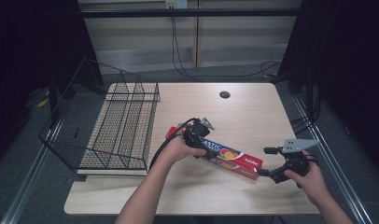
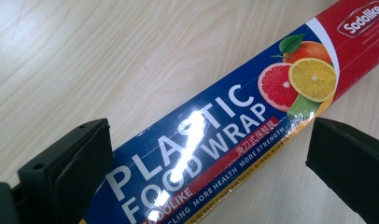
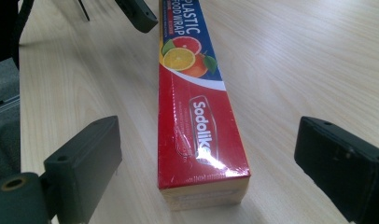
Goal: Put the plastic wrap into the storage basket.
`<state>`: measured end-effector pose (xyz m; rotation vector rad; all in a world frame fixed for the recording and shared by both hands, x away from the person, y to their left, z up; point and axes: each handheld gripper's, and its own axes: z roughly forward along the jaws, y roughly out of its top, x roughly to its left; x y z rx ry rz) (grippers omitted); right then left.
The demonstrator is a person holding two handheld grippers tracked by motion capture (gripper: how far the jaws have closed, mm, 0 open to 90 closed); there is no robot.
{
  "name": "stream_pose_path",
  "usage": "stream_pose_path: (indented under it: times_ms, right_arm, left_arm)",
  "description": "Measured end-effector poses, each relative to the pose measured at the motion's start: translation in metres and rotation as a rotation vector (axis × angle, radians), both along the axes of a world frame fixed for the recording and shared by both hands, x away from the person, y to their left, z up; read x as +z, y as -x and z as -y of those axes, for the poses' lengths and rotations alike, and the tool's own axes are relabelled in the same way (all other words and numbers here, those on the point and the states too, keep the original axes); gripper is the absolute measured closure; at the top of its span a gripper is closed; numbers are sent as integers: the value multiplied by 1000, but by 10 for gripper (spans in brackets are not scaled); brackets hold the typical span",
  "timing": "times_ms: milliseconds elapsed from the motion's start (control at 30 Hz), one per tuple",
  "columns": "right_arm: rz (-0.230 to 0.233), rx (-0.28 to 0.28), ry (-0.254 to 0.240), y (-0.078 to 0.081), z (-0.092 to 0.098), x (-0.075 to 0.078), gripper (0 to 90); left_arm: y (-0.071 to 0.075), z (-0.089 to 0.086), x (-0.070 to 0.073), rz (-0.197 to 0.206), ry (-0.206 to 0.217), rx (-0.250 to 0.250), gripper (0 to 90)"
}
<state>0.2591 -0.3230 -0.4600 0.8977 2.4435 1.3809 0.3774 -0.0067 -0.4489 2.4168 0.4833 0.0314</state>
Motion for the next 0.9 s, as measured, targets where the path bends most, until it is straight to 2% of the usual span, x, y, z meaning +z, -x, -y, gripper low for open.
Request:
stream_pose_path:
  times_ms: [67, 233, 367, 467, 500, 633, 700, 900]
  right_arm:
    - [-3, -1, 0, 0, 0, 0, 71]
    - [1, 0, 2, 0, 0, 0, 71]
    - [0, -1, 3, 0, 0, 0, 71]
    - [2, 0, 5, 1, 1, 0, 71]
    - [2, -1, 5, 1, 1, 0, 71]
    - [4, -2, 5, 1, 0, 0, 71]
    - [6, 1, 3, 2, 1, 0, 71]
    - [0, 2, 1, 1, 1, 0, 71]
  left_arm:
    - [1, 1, -1, 21, -13, -18, 0]
    - [0, 0, -1, 13, -5, -20, 0]
    - [-1, 1, -2, 39, -5, -41, 0]
    - [-3, 3, -7, 33, -9, -32, 0]
    - [-4, 4, -9, 36, -18, -39, 0]
    - [-5, 5, -11, 25, -6, -54, 0]
    - [-5, 5, -11, 33, -19, -72, 0]
    - [-7, 5, -14, -2, -5, -85, 0]
